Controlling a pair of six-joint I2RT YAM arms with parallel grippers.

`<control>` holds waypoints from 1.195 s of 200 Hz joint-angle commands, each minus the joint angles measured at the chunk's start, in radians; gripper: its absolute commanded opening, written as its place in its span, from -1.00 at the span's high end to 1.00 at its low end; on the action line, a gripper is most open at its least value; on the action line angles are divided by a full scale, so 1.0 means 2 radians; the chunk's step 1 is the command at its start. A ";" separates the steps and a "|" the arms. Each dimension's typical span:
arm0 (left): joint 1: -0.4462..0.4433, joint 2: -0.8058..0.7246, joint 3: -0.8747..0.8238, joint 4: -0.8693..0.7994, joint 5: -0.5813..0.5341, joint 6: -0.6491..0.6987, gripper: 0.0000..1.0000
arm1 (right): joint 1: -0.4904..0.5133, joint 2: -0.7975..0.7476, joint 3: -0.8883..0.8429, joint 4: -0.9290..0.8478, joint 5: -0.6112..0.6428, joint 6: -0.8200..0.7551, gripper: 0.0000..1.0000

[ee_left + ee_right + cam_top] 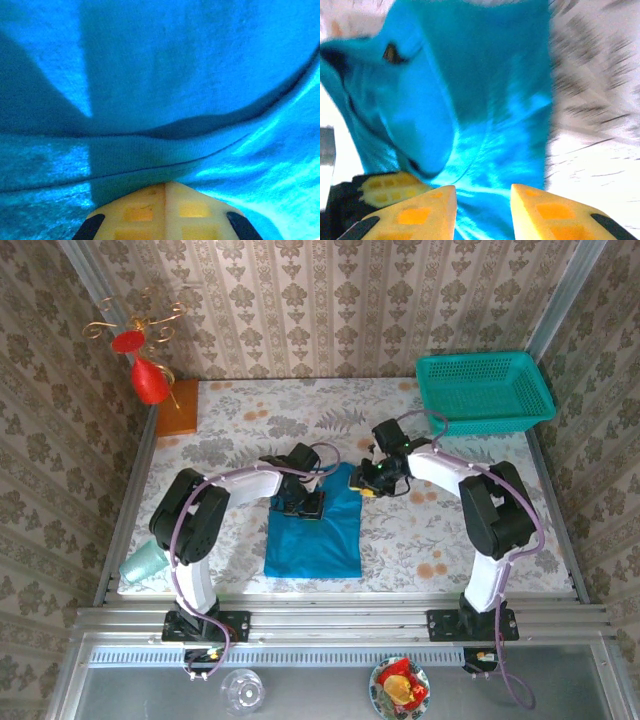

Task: Fold the inside-out t-shirt

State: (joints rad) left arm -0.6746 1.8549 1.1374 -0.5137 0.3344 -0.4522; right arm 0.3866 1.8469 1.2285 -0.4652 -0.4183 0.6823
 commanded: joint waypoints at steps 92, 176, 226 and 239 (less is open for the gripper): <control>0.001 -0.027 -0.019 -0.009 -0.003 -0.014 0.80 | -0.035 0.125 0.128 -0.047 -0.017 -0.064 0.18; 0.004 -0.013 -0.019 -0.017 -0.008 -0.015 0.81 | -0.028 0.088 0.096 -0.002 -0.053 -0.027 0.69; 0.006 -0.015 -0.019 -0.029 -0.016 -0.009 0.81 | -0.010 0.052 0.097 0.006 -0.052 -0.010 1.00; 0.006 -0.015 -0.021 -0.030 -0.016 -0.010 0.81 | -0.008 0.048 0.097 0.013 -0.056 -0.004 1.00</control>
State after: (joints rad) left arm -0.6724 1.8305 1.1149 -0.5152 0.3286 -0.4717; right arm 0.3576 1.9938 1.4178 -0.4675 -0.4889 0.6441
